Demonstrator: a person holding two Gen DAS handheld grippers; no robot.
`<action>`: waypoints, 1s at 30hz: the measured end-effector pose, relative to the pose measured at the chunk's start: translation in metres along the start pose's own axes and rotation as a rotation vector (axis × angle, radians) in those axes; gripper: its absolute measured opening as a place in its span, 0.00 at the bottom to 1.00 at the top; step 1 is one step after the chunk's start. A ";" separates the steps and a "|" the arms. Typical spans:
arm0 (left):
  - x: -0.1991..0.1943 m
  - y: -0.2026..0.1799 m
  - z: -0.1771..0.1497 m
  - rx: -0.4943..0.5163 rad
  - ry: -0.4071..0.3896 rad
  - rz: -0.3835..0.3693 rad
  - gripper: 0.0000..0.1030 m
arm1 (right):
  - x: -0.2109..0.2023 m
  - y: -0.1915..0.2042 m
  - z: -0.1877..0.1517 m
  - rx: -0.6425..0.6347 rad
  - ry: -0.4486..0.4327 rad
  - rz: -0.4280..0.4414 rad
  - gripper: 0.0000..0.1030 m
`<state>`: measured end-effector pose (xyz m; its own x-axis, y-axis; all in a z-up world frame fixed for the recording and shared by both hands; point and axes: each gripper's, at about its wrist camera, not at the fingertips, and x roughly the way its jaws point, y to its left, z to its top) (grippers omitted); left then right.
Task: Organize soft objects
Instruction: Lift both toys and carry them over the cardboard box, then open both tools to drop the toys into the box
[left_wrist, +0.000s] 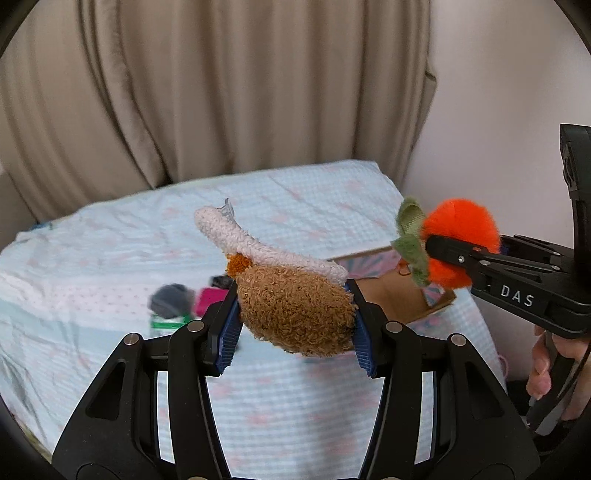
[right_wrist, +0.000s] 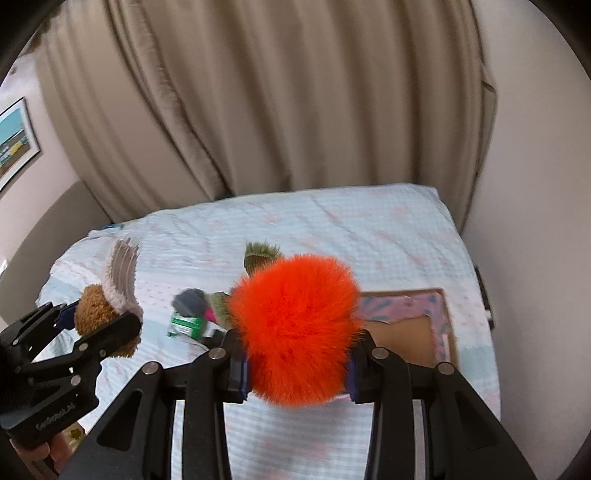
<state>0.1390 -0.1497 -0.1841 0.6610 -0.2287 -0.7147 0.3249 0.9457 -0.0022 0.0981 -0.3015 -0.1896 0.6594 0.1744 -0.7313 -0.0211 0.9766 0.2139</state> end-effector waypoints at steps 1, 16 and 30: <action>0.009 -0.006 0.002 0.000 0.015 -0.005 0.47 | 0.003 -0.011 0.000 0.010 0.009 -0.006 0.33; 0.209 -0.066 -0.020 -0.083 0.401 -0.040 0.47 | 0.133 -0.132 -0.018 0.080 0.262 -0.053 0.33; 0.333 -0.090 -0.041 -0.113 0.667 -0.059 0.49 | 0.231 -0.172 -0.034 0.135 0.477 -0.046 0.39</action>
<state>0.3019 -0.3018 -0.4505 0.0742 -0.1232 -0.9896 0.2512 0.9627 -0.1010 0.2286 -0.4249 -0.4170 0.2397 0.1999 -0.9500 0.1187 0.9652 0.2330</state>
